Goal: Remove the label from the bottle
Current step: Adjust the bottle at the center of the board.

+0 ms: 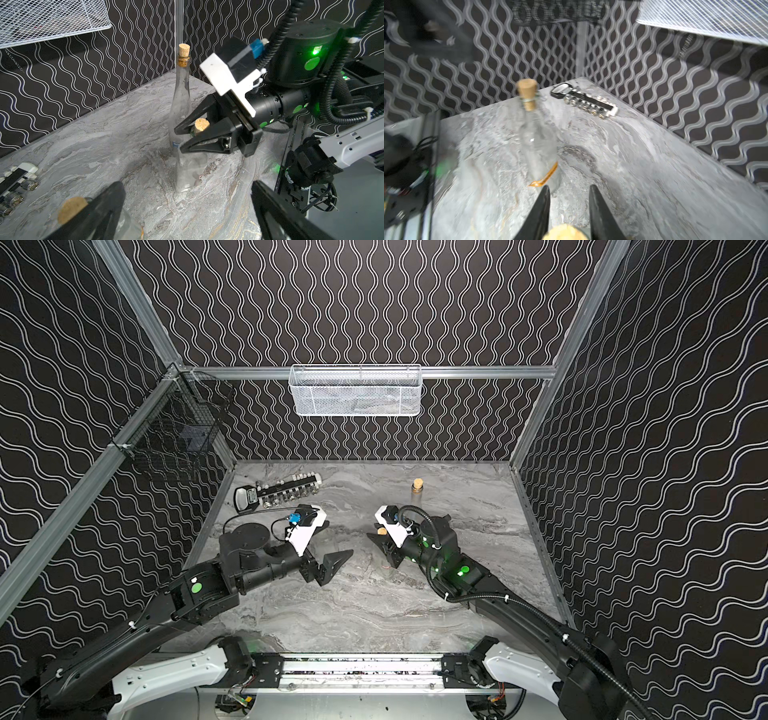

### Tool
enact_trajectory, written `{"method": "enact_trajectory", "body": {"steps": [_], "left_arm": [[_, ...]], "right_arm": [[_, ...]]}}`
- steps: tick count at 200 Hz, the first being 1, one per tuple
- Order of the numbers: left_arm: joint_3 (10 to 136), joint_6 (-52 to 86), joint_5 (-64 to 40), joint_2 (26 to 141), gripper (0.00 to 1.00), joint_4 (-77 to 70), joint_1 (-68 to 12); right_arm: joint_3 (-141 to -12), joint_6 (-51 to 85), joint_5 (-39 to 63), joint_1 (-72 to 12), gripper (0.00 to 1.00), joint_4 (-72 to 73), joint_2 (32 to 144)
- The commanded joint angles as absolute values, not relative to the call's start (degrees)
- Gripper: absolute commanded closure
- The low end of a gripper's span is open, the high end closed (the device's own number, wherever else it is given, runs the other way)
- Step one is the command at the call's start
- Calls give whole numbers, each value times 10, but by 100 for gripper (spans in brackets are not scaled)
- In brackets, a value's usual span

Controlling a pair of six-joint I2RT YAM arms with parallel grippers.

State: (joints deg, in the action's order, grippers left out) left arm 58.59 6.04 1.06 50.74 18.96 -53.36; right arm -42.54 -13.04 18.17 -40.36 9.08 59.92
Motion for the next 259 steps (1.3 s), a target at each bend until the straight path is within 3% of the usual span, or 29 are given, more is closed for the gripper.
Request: {"method": "enact_trajectory", "body": {"steps": [1, 51, 85, 110, 136, 240, 244, 253, 256, 259], "left_arm": [[596, 59, 11, 502, 1, 203, -533], [604, 49, 11, 504, 1, 214, -533], [602, 47, 4, 508, 1, 208, -533], [599, 46, 4, 508, 1, 207, -533], [597, 45, 6, 507, 1, 207, -533], [593, 42, 13, 510, 1, 201, -533], [593, 41, 13, 511, 1, 200, -533], [595, 39, 12, 512, 1, 201, -533], [596, 39, 12, 513, 1, 201, -533], [596, 39, 11, 514, 1, 201, -533]], "right_arm": [[-439, -237, 315, -403, 100, 60, 590], [-517, -314, 486, -397, 100, -90, 647], [-534, -336, 510, -390, 100, -121, 673], [-521, -328, 498, -384, 93, -101, 675], [-518, -319, 469, -381, 78, -90, 685], [-517, -279, 398, -380, 40, -51, 683], [-517, -278, 394, -379, 34, -49, 677], [-515, -279, 388, -379, 32, -49, 664], [-514, -277, 383, -379, 18, -48, 657], [-513, -273, 377, -379, 13, -45, 651]]}}
